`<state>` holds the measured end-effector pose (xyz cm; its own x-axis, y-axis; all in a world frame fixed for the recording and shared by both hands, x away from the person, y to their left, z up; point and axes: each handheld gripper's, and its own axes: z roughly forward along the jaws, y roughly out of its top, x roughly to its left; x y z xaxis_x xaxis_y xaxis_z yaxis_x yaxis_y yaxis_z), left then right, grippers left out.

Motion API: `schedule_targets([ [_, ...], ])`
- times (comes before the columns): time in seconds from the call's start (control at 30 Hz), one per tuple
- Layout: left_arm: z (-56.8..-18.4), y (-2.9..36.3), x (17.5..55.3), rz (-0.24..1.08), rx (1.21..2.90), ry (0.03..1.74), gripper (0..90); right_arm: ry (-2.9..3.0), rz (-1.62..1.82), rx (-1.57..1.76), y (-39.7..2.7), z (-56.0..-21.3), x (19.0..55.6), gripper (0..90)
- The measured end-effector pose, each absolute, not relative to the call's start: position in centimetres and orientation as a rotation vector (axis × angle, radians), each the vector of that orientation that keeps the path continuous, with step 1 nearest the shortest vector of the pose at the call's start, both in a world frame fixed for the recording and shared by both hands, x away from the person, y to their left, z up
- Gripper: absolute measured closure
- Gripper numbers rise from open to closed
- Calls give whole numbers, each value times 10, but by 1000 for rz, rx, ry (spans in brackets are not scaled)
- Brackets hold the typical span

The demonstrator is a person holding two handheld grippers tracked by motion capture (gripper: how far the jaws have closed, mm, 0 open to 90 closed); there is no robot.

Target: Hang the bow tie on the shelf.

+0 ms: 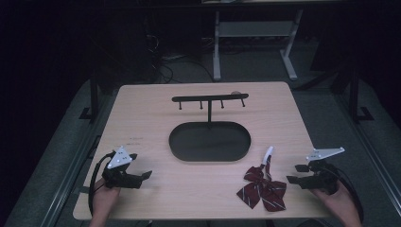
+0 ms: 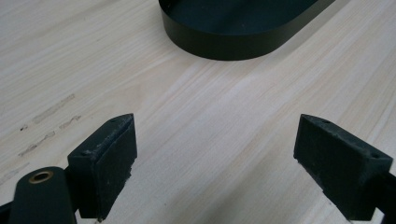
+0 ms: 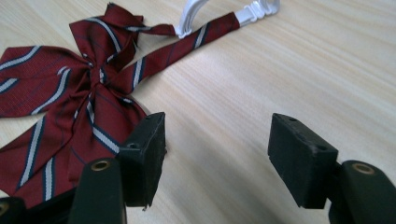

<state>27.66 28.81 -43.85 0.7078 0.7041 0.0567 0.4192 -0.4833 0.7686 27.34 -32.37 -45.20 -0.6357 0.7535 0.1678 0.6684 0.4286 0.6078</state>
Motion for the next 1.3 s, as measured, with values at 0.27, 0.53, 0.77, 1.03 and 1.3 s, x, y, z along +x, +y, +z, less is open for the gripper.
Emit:
schedule_targets([
  [0.27,-437,289,276,489,2142,849,132,2550,977,1211,-317,-441,279,367],
  [0.53,-437,289,275,488,2137,853,132,2567,965,1136,-308,-427,294,376],
  [0.77,-437,290,275,488,2140,854,132,2589,938,1115,-300,-422,312,390],
  [1.03,-437,289,276,490,2148,846,132,2617,875,1100,-294,-421,328,408],
  [1.3,-437,289,276,484,2144,852,132,2644,821,1100,-291,-423,344,455],
])
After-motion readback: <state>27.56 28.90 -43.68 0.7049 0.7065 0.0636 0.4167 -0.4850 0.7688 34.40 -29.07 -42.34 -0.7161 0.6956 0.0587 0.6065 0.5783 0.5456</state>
